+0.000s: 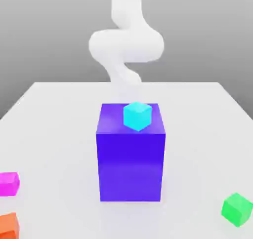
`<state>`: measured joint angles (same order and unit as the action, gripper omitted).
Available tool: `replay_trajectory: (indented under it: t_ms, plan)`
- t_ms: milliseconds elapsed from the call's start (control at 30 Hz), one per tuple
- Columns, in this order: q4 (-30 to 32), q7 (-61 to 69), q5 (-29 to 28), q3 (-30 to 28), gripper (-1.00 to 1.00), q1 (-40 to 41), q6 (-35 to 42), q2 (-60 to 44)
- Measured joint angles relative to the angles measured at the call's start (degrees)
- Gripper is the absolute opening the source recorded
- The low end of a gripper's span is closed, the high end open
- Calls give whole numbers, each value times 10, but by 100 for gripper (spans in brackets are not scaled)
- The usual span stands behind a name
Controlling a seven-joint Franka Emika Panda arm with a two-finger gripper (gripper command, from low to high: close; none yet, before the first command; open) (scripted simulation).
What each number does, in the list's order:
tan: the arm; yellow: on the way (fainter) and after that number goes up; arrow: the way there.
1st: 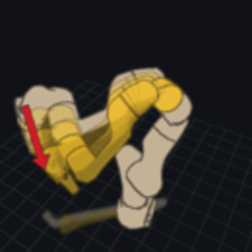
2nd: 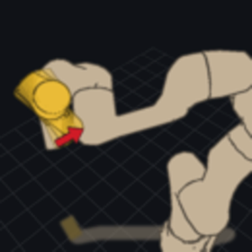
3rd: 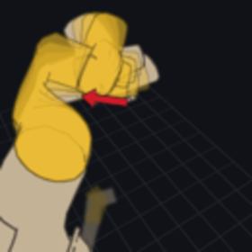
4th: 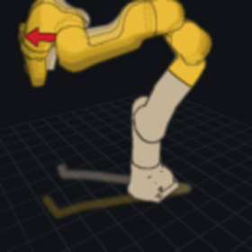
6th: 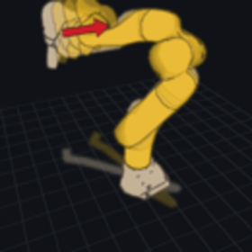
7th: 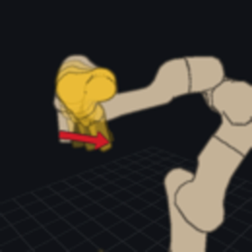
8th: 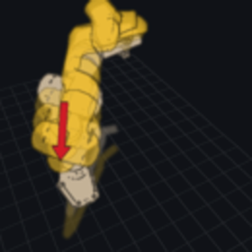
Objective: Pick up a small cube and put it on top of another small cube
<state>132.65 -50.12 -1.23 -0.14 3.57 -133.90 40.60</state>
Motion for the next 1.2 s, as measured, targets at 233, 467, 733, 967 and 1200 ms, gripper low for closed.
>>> replay_trajectory:
  t_ms: [233,467,733,967,1200]
  plan:
    - [25,-118,-30,-14,0,97,-60,-149]
    - [49,-221,-42,-49,0,175,-118,-294]
    - [77,-293,8,-94,0,263,-188,-461]
    - [79,-287,98,-81,0,319,-266,-607]
    - [71,-278,110,-66,-100,331,-299,-648]
